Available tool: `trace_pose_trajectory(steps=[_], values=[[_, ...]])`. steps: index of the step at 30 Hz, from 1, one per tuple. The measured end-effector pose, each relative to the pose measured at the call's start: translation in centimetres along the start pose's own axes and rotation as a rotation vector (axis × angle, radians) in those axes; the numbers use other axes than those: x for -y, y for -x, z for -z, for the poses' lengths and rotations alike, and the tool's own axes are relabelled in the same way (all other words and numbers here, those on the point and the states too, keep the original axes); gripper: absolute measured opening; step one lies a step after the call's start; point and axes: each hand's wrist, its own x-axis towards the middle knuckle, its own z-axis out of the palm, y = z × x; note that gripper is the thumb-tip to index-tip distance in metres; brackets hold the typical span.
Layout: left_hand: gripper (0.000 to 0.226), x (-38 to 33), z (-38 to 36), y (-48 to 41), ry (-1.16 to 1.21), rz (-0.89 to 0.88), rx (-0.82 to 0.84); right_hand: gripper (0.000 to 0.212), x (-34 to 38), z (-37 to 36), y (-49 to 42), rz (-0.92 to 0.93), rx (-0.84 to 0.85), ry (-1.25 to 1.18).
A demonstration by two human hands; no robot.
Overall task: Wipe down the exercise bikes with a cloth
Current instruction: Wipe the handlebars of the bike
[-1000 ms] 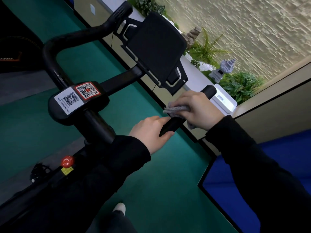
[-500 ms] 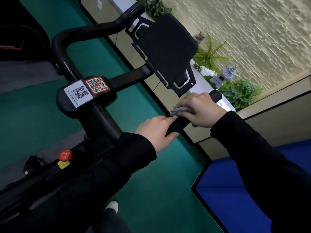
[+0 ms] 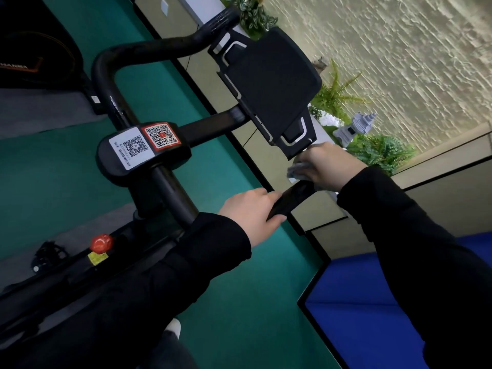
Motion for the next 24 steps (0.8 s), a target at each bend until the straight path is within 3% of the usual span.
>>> trace_pose_trajectory(steps=[6,9,14,18,20,24], values=[[0.045,-0.1,0.0,0.0,-0.009,0.006,0.011,0.019,1.2,-0.3,0.0,0.092,0.098,-0.163],[0.044,0.0,0.0,0.0,0.000,0.005,0.014,0.018,0.7,0.2,-0.3,0.097,0.135,-0.107],[0.044,0.1,0.0,0.0,0.013,-0.004,0.016,0.020,-1.4,1.1,0.0,0.000,0.039,-0.057],[0.041,0.1,0.0,-0.1,0.026,0.012,0.024,0.021,-0.8,0.3,0.7,0.074,0.041,-0.104],[0.041,0.1,0.1,-0.2,0.030,0.019,0.021,0.022,-1.2,0.3,1.2,0.095,-0.014,-0.138],[0.043,-0.1,0.1,-0.6,0.011,0.028,-0.011,0.019,-2.4,0.1,2.0,0.034,-0.312,-0.147]])
